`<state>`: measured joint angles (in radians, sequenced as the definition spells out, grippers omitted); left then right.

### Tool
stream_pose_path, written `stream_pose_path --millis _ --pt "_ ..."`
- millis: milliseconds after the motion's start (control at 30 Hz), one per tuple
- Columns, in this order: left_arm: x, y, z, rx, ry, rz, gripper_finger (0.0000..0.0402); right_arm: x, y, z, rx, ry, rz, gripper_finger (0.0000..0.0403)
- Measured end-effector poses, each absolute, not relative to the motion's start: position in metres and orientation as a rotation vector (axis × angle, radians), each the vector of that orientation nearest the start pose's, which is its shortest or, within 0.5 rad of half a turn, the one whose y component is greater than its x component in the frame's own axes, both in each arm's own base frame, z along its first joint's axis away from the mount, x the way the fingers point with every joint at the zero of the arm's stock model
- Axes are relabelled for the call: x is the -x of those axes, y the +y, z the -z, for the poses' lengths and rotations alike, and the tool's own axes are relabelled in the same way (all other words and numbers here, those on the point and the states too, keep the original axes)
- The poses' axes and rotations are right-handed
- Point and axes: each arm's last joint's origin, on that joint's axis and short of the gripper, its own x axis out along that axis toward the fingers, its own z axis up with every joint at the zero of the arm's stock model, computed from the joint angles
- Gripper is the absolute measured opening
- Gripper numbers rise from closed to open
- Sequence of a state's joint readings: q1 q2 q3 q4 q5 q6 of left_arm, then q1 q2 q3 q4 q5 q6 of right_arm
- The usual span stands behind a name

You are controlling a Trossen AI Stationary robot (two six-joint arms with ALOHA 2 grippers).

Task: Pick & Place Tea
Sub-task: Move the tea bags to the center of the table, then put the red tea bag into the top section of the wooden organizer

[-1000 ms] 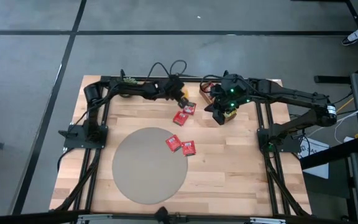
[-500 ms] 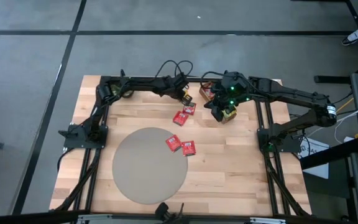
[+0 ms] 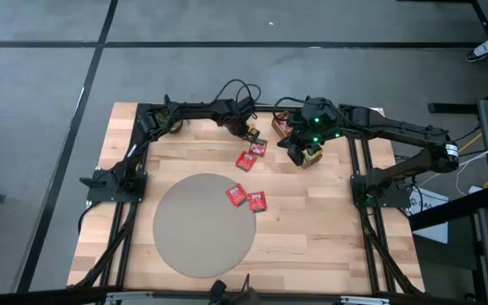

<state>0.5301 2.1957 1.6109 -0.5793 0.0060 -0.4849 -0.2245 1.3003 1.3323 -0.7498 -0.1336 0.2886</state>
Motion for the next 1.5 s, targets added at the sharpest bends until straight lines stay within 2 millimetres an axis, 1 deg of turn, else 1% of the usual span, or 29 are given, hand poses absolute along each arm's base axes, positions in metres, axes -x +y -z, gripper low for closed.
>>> stream_pose_path --millis 100,300,467,700,767,833,900,967,1100,1167,1300,1400,1500 --pt "-0.388 0.222 -0.143 0.745 1.044 -0.717 0.0003 -0.259 -0.055 -0.363 -0.403 0.689 0.188 0.0005" --pt "-0.393 0.205 -0.142 0.731 1.101 -0.664 0.0003 -0.259 -0.055 -0.362 -0.406 0.691 0.171 0.0005" --pt "-0.399 0.181 -0.142 0.667 1.184 -0.580 0.0003 -0.259 -0.053 -0.362 -0.447 0.702 0.139 0.0005" --pt "-0.402 0.143 -0.146 0.559 1.316 -0.489 0.0003 -0.252 -0.052 -0.354 -0.440 0.813 0.144 0.0005" --pt "-0.403 0.134 -0.147 0.517 1.334 -0.483 0.0003 -0.250 -0.051 -0.348 -0.446 0.827 0.145 0.0005" --pt "-0.402 0.126 -0.149 0.506 1.338 -0.469 0.0003 -0.249 -0.051 -0.337 -0.474 0.858 0.149 0.0005" --pt "-0.396 0.120 -0.147 0.516 1.332 -0.474 0.0003 -0.249 -0.049 -0.325 -0.514 0.876 0.132 0.0005" --pt "-0.385 0.114 -0.144 0.537 1.329 -0.491 0.0003 -0.251 -0.045 -0.312 -0.549 0.867 0.107 0.0005" --pt "-0.355 0.104 -0.144 0.598 1.238 -0.510 0.0003 -0.257 -0.035 -0.287 -0.614 0.833 0.088 0.0005" --pt "-0.342 0.099 -0.148 0.622 1.151 -0.478 0.0003 -0.259 -0.032 -0.277 -0.641 0.808 0.100 0.0005" --pt "-0.322 0.093 -0.160 0.678 0.977 -0.435 0.0003 -0.261 -0.026 -0.257 -0.691 0.761 0.173 0.0005" --pt "-0.311 0.091 -0.165 0.681 0.935 -0.421 0.0003 -0.260 -0.024 -0.248 -0.716 0.747 0.237 0.0005" --pt "-0.306 0.091 -0.176 0.650 0.904 -0.320 0.0003 -0.264 -0.020 -0.239 -0.747 0.737 0.272 0.0005"
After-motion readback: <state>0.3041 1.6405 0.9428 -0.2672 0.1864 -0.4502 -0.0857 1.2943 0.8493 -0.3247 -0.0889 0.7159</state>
